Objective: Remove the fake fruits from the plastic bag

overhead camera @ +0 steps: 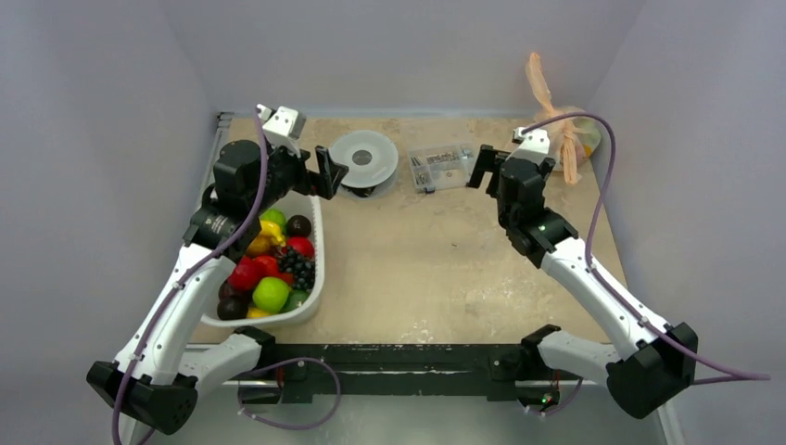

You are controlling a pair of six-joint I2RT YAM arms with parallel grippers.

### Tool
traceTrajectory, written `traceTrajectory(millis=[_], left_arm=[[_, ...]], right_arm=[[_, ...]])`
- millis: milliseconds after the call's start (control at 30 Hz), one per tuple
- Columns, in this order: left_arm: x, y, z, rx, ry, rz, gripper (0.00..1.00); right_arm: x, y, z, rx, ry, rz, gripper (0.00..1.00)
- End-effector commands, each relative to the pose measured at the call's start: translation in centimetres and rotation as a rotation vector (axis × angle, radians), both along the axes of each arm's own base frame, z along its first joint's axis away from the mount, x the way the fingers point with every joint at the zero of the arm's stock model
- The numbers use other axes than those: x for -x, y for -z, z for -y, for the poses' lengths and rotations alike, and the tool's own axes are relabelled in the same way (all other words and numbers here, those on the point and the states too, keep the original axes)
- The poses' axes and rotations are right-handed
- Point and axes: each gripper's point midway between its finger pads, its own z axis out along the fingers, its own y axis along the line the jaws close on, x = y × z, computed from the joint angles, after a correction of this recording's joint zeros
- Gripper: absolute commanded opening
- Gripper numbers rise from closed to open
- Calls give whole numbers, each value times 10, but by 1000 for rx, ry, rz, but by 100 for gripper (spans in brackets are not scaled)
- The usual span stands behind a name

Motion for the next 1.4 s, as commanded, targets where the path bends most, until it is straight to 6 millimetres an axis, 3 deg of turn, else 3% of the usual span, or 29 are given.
traceTrajectory(millis=[0,167,267,400,533,767,933,1133,1233,1367], left_arm=[[-4,-6,2,-27,11,57,100],[5,14,-5,-54,-17,15,100],[15,14,2,-76,-1,40,100],[17,17,15,-78,44,31,100],[17,21,27,-58,95,-3,100],[18,18,27,-68,102,6,100],[17,18,29,-74,117,7,100],[13,25,39,-69,152,-25,100],[11,30,43,-66,165,-47,100],[8,36,46,-71,173,-67,100]], right_arm=[[-20,-15,1,-15,59,70,99],[-41,-5,14,-144,86,132,99],[-67,11,39,-244,152,105,99],[-100,22,63,-249,263,72,99],[-130,25,94,-310,364,78,99],[-176,30,140,-262,511,65,99],[-197,60,177,-220,600,-14,99],[-213,94,209,-152,691,-92,98],[-220,111,215,-153,681,-132,89],[-220,121,215,-149,641,-141,65]])
